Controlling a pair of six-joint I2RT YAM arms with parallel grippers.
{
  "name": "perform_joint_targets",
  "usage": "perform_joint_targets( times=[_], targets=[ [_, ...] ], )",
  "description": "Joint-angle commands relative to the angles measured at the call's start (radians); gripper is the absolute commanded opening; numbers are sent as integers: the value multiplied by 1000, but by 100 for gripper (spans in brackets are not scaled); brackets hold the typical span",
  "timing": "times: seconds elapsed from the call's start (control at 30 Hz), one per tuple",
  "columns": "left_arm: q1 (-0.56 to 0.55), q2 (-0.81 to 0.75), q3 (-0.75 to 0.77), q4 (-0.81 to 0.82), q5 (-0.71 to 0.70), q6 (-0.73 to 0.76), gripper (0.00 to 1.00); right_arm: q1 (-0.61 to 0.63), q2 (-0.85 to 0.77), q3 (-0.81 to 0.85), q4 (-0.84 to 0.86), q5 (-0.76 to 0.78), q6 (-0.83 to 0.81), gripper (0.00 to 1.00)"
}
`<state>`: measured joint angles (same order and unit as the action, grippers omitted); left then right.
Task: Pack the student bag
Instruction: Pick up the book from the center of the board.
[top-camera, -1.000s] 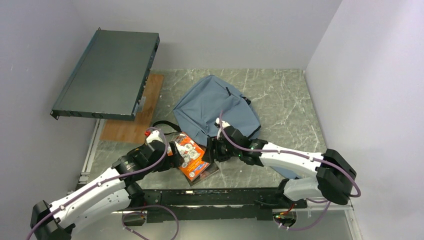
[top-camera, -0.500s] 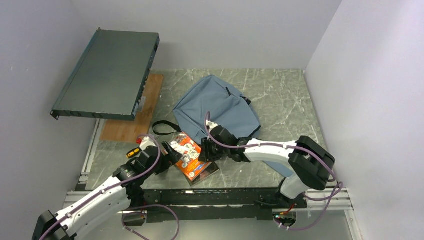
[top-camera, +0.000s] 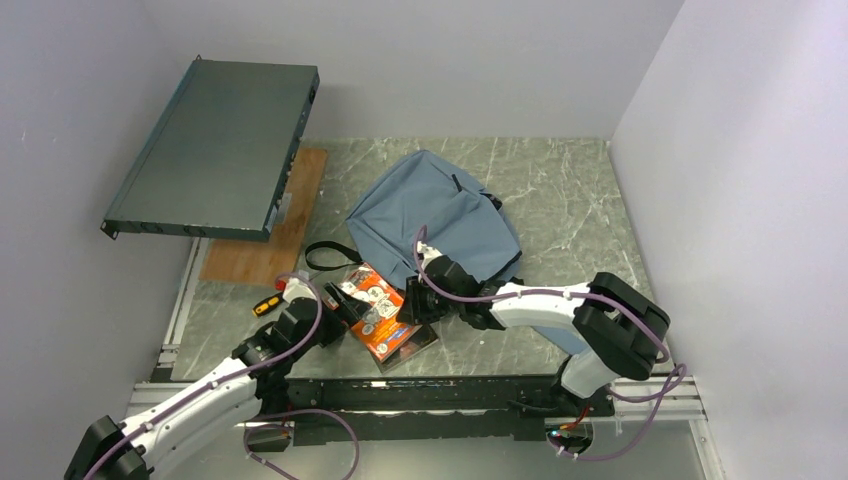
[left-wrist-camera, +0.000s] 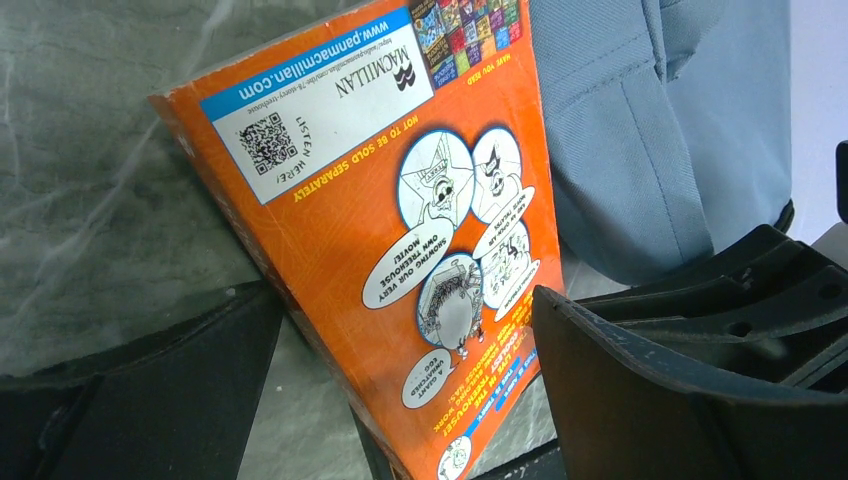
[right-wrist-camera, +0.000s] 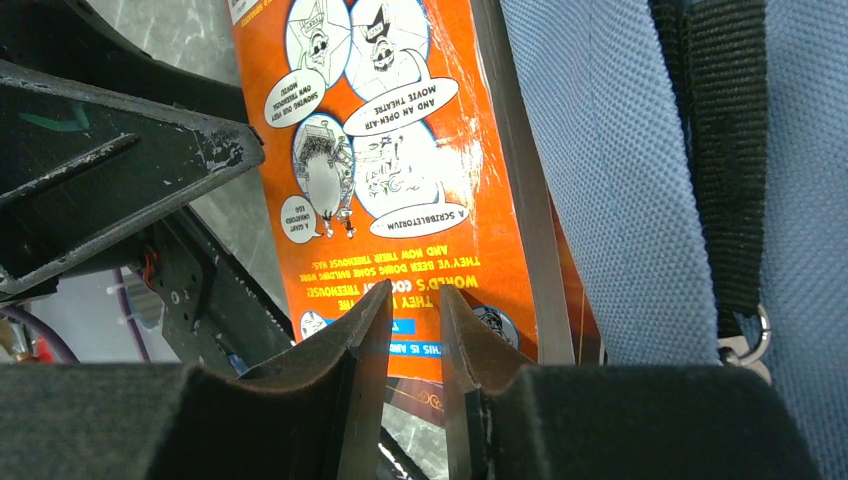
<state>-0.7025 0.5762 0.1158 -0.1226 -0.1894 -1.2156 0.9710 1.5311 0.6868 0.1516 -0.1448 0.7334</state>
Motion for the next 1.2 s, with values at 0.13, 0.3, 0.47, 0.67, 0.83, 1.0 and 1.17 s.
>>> perform_joint_targets(
  times=[0.13, 0.3, 0.47, 0.67, 0.83, 1.0, 1.17],
  targets=[
    [1, -70, -47, 175, 2, -57, 100, -3, 46, 3, -26, 12, -18, 27],
    [2, -155, 16, 144, 18, -32, 99, -3, 76, 11, -18, -18, -28, 26],
    [1, -171, 22, 208, 45, -89, 98, -2, 94, 21, -3, -44, -25, 26],
    [2, -155, 76, 241, 82, -92, 92, 0, 95, 28, -11, -45, -34, 26],
    [1, -146, 95, 274, 91, -81, 74, 1, 102, 19, 3, -57, -31, 26],
    [1, -141, 96, 292, 81, -82, 58, 13, 118, 32, -2, -64, -39, 26],
    [3, -118, 130, 211, 71, -34, 49, 22, 115, 45, -15, -61, -58, 27]
  ],
)
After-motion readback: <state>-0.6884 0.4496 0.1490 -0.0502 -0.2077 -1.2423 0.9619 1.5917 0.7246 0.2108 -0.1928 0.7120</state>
